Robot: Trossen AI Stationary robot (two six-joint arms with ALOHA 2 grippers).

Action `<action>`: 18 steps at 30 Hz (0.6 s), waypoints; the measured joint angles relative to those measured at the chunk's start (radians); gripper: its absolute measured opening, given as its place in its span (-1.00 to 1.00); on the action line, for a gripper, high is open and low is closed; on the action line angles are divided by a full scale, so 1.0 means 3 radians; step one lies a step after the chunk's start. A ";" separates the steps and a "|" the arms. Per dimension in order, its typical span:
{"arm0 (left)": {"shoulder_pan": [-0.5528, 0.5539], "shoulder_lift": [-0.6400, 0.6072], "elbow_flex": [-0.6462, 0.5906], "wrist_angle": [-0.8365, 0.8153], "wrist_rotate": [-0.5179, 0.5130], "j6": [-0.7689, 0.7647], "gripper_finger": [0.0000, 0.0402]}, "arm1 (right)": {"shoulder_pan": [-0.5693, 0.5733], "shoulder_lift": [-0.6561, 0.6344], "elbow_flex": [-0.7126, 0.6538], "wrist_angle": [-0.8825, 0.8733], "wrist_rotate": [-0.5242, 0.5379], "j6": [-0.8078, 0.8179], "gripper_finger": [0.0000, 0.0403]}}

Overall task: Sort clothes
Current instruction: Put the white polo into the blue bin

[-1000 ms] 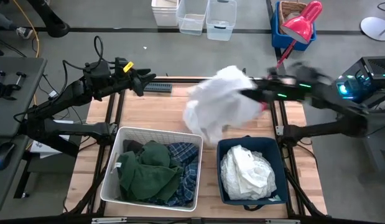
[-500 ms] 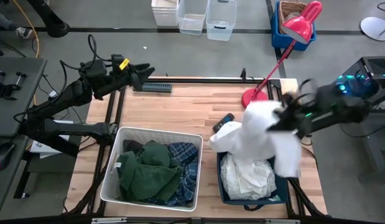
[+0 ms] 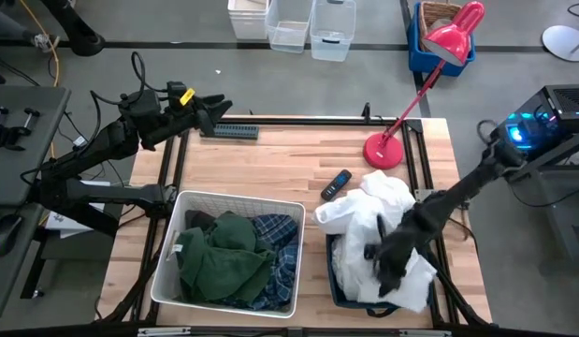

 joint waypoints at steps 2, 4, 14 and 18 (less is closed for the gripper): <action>0.0001 0.0000 0.0000 -0.0002 0.0015 0.0077 0.13 | 0.0110 0.0266 -0.0113 0.0061 0.0026 0.0098 -0.94; 0.0000 0.0000 0.0000 -0.0003 0.0027 0.0154 0.13 | 0.0177 0.0543 -0.0174 0.0057 0.0051 0.0142 -0.87; 0.0000 0.0000 0.0000 -0.0024 0.0125 0.0247 0.13 | 0.0153 0.1189 -0.0022 -0.0055 -0.0154 0.0077 -0.24; 0.0000 0.0000 0.0000 -0.0025 0.0178 0.0249 0.13 | 0.0151 0.0965 0.0228 -0.0251 -0.0222 0.0011 -0.09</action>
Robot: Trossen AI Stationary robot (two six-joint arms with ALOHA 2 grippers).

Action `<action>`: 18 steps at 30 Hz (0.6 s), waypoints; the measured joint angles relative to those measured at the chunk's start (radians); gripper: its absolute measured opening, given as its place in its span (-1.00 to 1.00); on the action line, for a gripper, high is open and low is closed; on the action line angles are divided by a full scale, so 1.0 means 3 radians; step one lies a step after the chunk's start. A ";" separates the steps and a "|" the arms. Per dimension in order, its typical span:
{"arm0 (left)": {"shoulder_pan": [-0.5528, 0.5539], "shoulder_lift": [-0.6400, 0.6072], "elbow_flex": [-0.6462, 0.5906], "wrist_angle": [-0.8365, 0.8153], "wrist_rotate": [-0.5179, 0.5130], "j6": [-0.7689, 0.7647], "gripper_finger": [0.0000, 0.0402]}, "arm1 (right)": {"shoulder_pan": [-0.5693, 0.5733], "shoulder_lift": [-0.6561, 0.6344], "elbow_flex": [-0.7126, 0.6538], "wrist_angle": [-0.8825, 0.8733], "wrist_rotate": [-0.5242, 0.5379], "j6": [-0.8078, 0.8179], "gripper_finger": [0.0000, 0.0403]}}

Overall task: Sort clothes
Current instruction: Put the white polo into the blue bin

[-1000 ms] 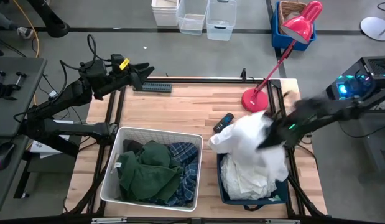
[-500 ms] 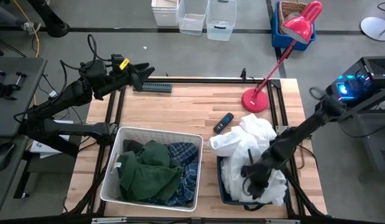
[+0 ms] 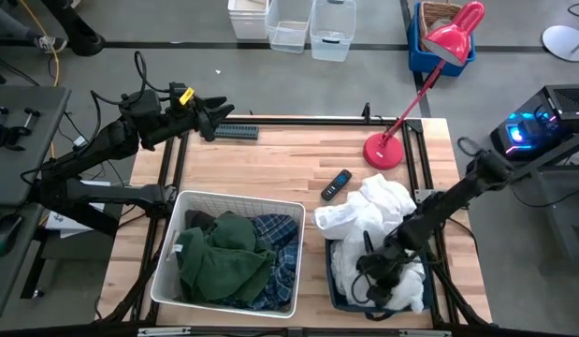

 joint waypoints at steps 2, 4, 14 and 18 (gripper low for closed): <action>0.0001 0.0000 0.0000 -0.0001 0.0000 0.0001 0.13 | 0.0006 -0.0148 0.0193 -0.0216 0.0000 -0.0050 -0.06; 0.0001 0.0000 0.0000 -0.0001 -0.0001 0.0002 0.13 | 0.0020 -0.0275 0.0351 -0.0537 0.0028 -0.0143 -0.06; 0.0000 0.0000 0.0000 -0.0008 0.0001 0.0086 0.13 | -0.0224 -0.0621 0.1113 -0.1058 0.0098 -0.0837 -0.06; 0.0000 0.0000 0.0000 -0.0008 0.0001 0.0084 0.13 | -0.0663 -0.0666 0.1486 -0.1330 0.0274 -0.1260 -0.06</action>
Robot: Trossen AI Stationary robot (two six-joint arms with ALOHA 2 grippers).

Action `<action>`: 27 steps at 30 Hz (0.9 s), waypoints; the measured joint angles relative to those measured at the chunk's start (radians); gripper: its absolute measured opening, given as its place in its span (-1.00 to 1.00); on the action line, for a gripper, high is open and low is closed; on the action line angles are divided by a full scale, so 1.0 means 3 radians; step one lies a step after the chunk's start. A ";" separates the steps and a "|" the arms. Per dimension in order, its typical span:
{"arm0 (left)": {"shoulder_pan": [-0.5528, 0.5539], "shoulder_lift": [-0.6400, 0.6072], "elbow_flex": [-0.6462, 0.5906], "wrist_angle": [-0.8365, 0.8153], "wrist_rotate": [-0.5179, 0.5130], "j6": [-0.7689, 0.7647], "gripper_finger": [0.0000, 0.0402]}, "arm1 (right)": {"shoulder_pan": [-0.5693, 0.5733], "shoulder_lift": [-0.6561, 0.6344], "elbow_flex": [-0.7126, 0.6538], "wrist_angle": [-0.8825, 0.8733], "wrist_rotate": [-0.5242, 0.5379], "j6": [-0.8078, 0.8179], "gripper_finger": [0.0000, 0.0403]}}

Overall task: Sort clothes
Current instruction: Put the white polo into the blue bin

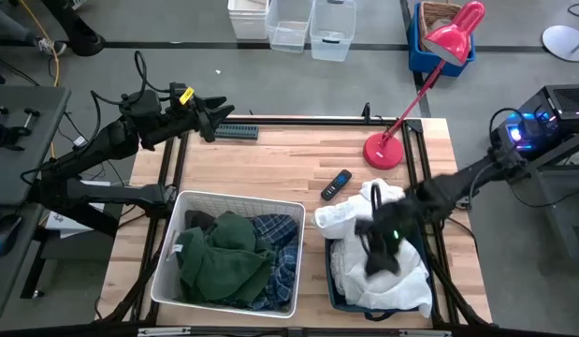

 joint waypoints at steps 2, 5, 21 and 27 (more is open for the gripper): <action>0.0001 0.0001 0.0000 0.0000 0.0005 -0.0017 0.13 | -0.0267 0.0000 0.0227 -0.0440 0.0358 -0.0231 -0.06; 0.0001 0.0000 0.0000 0.0000 0.0074 -0.0020 0.13 | -0.0716 -0.0001 0.0516 -0.1245 0.1160 -0.0403 -0.06; 0.0001 0.0000 0.0000 0.0001 0.0087 -0.0031 0.13 | -0.3570 0.0259 -0.0887 -0.1076 0.1233 -0.1411 -0.20; 0.0001 0.0000 0.0000 0.0001 0.0087 -0.0111 0.13 | -0.3617 0.0613 -0.1354 -0.0494 0.0960 -0.1431 -0.92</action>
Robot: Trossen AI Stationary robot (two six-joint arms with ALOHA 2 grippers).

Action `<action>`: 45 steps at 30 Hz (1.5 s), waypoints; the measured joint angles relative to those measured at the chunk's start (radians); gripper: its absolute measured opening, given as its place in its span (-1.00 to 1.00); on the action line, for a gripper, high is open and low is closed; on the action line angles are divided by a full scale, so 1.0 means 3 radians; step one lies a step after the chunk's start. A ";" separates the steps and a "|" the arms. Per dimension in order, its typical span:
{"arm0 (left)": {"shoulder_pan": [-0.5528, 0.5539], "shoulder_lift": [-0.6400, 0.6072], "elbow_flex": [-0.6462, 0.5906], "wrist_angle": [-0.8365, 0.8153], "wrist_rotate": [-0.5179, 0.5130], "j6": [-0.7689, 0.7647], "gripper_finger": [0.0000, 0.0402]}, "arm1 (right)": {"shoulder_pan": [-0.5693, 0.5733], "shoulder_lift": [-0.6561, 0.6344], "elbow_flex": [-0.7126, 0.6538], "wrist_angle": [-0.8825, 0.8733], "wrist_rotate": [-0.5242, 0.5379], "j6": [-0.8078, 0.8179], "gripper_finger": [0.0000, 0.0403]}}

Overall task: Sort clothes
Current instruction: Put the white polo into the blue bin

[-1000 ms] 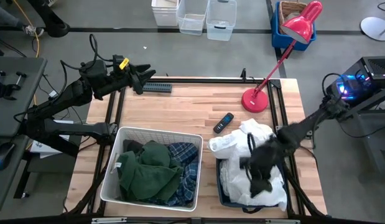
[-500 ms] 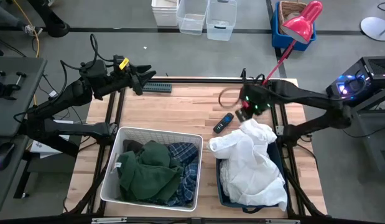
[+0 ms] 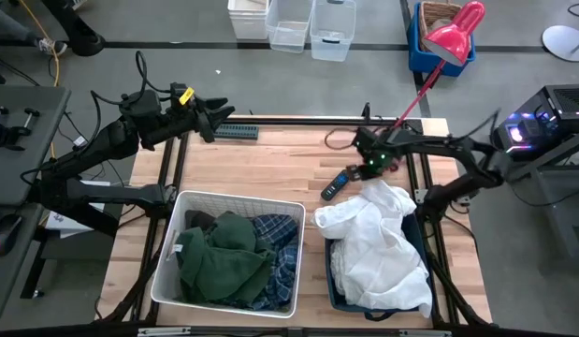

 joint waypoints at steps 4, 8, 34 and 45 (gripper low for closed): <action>-0.0001 0.0000 0.0000 0.0000 0.0000 -0.0003 0.13 | 0.0004 0.0159 -0.0253 0.0013 0.0124 0.0152 -0.98; 0.0000 0.0000 0.0000 -0.0001 0.0000 -0.0001 0.13 | 0.0013 0.0180 -0.0494 0.0201 -0.0154 0.0327 -0.99; -0.0001 0.0000 0.0000 -0.0001 0.0088 0.0204 0.13 | 0.1200 0.0176 0.1357 -0.1086 -0.1511 -0.0175 -1.00; 0.0000 0.0000 0.0000 -0.0001 0.0085 0.0182 0.13 | 0.2181 0.0172 0.1968 -0.1857 -0.1254 0.0136 -1.00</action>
